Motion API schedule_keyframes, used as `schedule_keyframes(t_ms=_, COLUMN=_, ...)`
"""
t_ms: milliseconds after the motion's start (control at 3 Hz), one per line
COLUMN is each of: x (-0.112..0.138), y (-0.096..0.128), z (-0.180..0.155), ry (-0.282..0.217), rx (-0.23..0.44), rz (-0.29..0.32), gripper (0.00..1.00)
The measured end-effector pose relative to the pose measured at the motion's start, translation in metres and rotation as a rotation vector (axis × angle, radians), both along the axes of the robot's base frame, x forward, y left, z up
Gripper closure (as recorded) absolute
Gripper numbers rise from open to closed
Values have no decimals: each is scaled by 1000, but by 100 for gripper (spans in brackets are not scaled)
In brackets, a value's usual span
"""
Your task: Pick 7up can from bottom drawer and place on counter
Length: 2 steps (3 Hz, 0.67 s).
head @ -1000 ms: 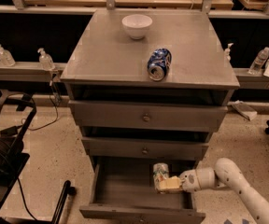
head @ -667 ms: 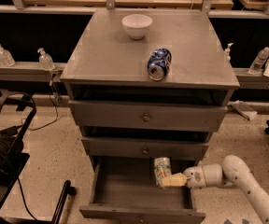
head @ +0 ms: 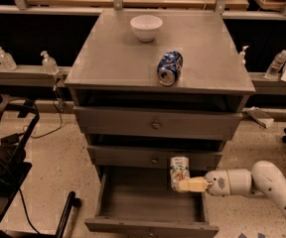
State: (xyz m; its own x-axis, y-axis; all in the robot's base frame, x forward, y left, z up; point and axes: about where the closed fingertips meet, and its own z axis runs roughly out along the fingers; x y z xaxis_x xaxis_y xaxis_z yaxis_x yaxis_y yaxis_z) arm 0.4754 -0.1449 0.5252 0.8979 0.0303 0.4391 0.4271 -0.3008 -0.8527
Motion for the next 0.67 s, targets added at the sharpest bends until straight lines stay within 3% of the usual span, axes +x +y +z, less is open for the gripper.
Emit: schedule_keyframes(t_ms=667, x=-6, y=1, z=72, ry=-51, rx=-133, rz=-83, gripper=100)
